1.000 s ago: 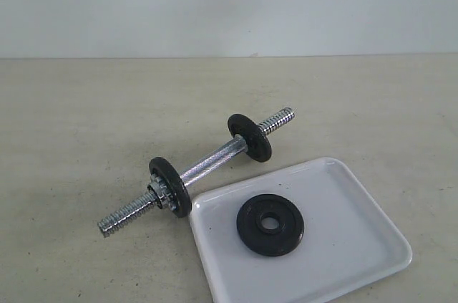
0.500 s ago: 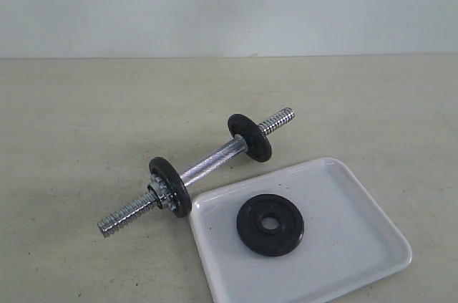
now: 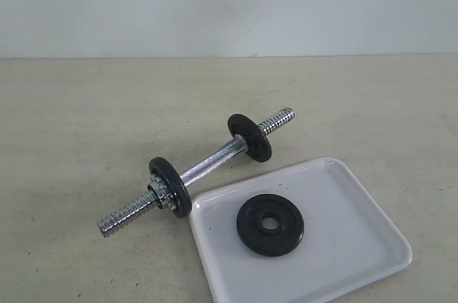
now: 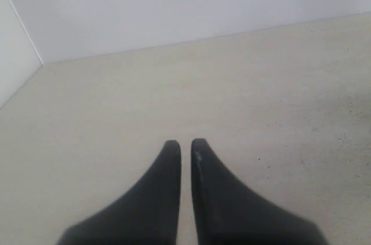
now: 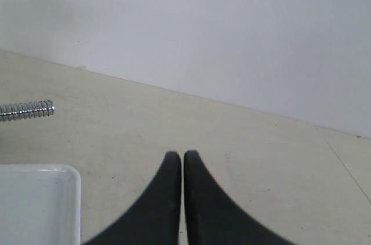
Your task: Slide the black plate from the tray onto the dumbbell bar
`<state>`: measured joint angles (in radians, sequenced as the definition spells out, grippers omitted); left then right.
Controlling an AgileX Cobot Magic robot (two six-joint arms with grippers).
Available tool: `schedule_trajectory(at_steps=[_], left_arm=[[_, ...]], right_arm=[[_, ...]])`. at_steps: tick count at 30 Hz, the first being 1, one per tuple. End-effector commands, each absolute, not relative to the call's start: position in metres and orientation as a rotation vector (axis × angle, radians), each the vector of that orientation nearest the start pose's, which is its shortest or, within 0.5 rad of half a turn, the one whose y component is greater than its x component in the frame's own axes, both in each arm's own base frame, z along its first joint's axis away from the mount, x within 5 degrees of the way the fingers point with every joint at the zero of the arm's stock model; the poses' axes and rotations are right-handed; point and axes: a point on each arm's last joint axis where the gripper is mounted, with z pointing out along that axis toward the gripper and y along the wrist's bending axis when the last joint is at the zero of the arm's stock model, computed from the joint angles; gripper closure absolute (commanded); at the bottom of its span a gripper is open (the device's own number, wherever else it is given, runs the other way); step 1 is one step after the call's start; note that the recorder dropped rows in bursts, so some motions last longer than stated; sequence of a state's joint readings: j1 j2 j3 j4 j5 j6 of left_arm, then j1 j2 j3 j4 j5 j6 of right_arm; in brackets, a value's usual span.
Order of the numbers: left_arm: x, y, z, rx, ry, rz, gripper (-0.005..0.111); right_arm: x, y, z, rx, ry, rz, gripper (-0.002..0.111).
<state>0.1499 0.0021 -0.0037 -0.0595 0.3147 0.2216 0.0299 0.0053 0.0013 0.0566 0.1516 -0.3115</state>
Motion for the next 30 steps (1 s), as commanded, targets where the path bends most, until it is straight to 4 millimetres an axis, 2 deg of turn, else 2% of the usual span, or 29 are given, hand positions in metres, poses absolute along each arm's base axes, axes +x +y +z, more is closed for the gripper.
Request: schedule_trajectory(at_steps=[1, 15, 17, 24, 30], left_arm=[[0.054, 0.006, 0.185, 0.021, 1.803, 0.191, 0.102], [0.054, 0.006, 0.184, 0.022, 1.805, 0.191, 0.102], [0.053, 0.006, 0.189, 0.022, 1.796, 0.192, 0.102], [0.043, 0.004, 0.248, 0.023, 1.624, 0.209, 0.102], [0.025, 0.002, 0.305, 0.018, 1.379, 0.233, 0.102]], right_arm=[[0.056, 0.003, 0.200, -0.244, 1.614, -0.167, 0.109], [0.056, 0.003, 0.200, -0.244, 1.614, -0.167, 0.109], [0.056, 0.003, 0.200, -0.244, 1.614, -0.167, 0.109], [0.056, 0.003, 0.200, -0.244, 1.614, -0.167, 0.109], [0.056, 0.003, 0.201, -0.242, 1.607, -0.168, 0.109]])
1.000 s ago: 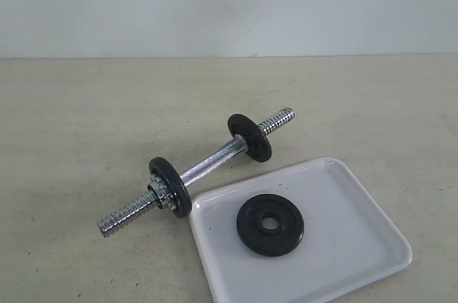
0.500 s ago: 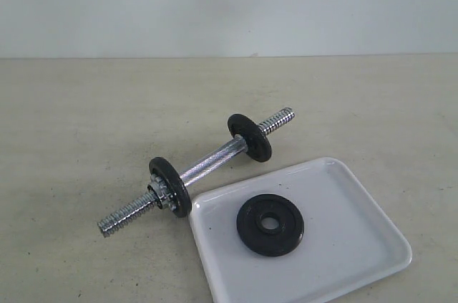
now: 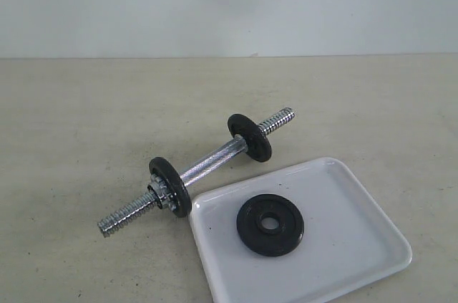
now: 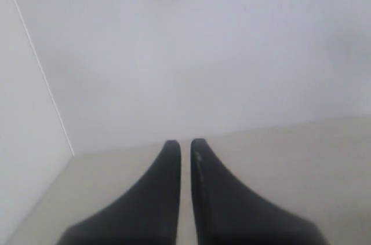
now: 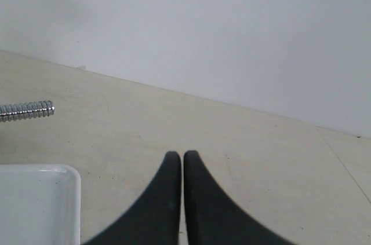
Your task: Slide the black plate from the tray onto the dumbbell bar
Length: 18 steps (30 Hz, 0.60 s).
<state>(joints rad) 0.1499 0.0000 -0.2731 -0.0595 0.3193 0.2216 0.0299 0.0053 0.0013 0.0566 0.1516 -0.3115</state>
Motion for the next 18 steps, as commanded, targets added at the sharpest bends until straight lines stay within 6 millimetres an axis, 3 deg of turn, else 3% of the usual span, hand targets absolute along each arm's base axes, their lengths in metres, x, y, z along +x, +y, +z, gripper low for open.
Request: schedule_trajectory(at_steps=[1, 7, 18], left_arm=[[0.022, 0.002, 0.313, 0.015, 1.330, 0.238, 0.102], [0.011, 0.002, 0.338, 0.002, 1.086, 0.261, 0.102], [-0.004, 0.001, 0.358, -0.038, 0.806, 0.227, 0.102]], right_arm=[[0.056, 0.003, 0.201, -0.242, 1.607, -0.168, 0.109], [0.056, 0.003, 0.201, -0.242, 1.607, -0.168, 0.109], [0.056, 0.003, 0.201, -0.242, 1.607, -0.168, 0.109]])
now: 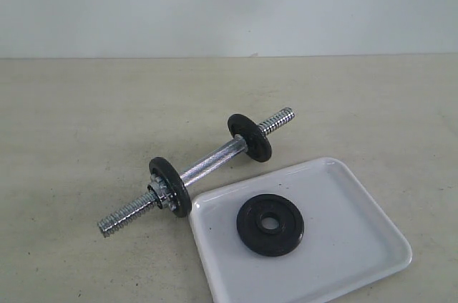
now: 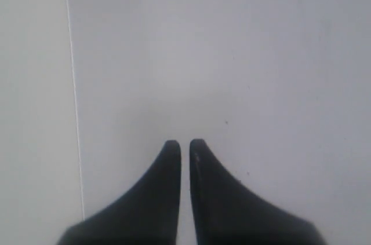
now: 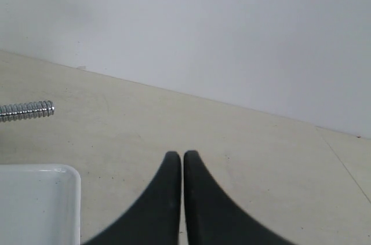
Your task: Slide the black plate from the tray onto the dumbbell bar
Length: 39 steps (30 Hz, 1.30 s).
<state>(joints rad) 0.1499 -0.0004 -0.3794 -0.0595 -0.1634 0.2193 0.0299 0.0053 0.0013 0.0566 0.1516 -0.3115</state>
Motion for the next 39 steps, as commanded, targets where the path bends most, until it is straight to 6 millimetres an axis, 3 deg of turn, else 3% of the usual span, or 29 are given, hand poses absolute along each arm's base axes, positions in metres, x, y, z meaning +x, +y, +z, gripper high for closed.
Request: schedule_trajectory(at_steps=[1, 11, 14, 18, 23, 26, 30, 34, 39], left_arm=[[-0.006, 0.001, 0.360, -0.062, 0.769, 0.172, 0.102], [-0.012, 0.000, 0.366, -0.311, 0.614, -0.554, 0.102], [-0.015, -0.004, 0.369, -0.273, 0.578, -0.630, 0.102], [-0.034, -0.021, 0.379, 0.016, 0.413, -0.562, 0.102], [-0.047, -0.027, 0.402, 0.010, 0.474, -0.670, 0.102], [-0.039, -0.035, 0.420, 0.092, 0.625, -0.589, 0.102], [-0.014, -0.046, 0.438, 0.220, 0.882, -0.498, 0.102], [0.015, -0.043, 0.431, 0.254, 1.123, -0.379, 0.102], [0.050, -0.044, 0.414, 0.268, 1.298, -0.461, 0.102]], right_arm=[[0.056, 0.003, 0.201, -0.242, 1.607, -0.168, 0.109], [0.056, 0.003, 0.201, -0.242, 1.607, -0.168, 0.109], [0.056, 0.003, 0.201, -0.242, 1.607, -0.168, 0.109], [0.056, 0.003, 0.201, -0.242, 1.607, -0.168, 0.109], [0.056, 0.003, 0.201, -0.242, 1.607, -0.168, 0.109], [0.056, 0.003, 0.200, -0.242, 1.609, -0.168, 0.109], [0.056, 0.003, 0.200, -0.242, 1.609, -0.168, 0.109], [0.056, 0.003, 0.200, -0.242, 1.609, -0.168, 0.109], [0.056, 0.003, 0.200, -0.242, 1.609, -0.168, 0.109]])
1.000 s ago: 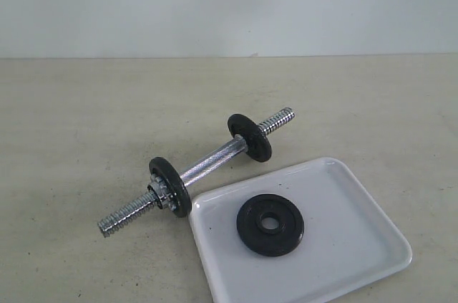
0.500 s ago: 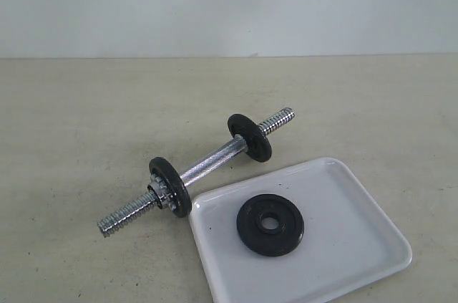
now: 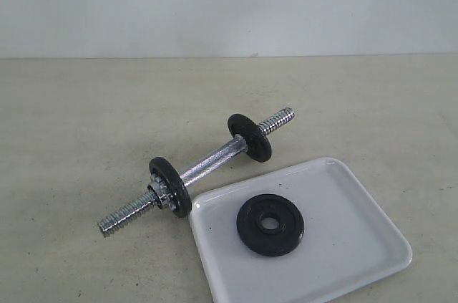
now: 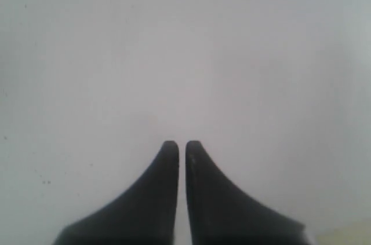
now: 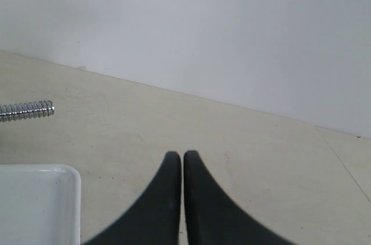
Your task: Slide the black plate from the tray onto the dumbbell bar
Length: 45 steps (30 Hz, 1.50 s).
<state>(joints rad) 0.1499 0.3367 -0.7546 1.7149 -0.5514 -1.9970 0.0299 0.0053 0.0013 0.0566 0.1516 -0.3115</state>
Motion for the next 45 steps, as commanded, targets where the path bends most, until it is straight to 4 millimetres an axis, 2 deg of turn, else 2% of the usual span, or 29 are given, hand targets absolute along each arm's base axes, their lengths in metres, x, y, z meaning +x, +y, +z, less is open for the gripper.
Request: schedule_trajectory(at_steps=[1, 6, 16, 22, 26, 28, 32, 45], left_arm=[[0.056, -0.045, 0.412, 0.275, 1.324, -0.477, 0.102], [0.086, -0.047, 0.387, 0.302, 1.485, -0.580, 0.102], [0.135, -0.039, 0.310, 0.148, 1.813, -0.684, 0.102], [0.150, -0.032, 0.271, 0.095, 1.954, -0.637, 0.102], [0.157, -0.027, 0.251, 0.209, 2.007, -0.497, 0.102], [0.159, -0.025, 0.244, 0.280, 2.021, -0.422, 0.102], [0.163, -0.022, 0.235, 0.278, 2.058, -0.389, 0.102], [0.164, -0.022, 0.234, 0.277, 2.064, -0.392, 0.102]], right_arm=[[0.056, 0.003, 0.200, -0.242, 1.609, -0.168, 0.109], [0.056, 0.003, 0.200, -0.242, 1.609, -0.168, 0.109], [0.056, 0.003, 0.200, -0.242, 1.609, -0.168, 0.109], [0.056, 0.003, 0.200, -0.243, 1.614, -0.168, 0.109], [0.056, 0.003, 0.200, -0.243, 1.614, -0.168, 0.109], [0.056, 0.003, 0.200, -0.243, 1.614, -0.168, 0.109], [0.056, 0.003, 0.200, -0.243, 1.614, -0.168, 0.109], [0.056, 0.003, 0.200, -0.243, 1.614, -0.168, 0.109]])
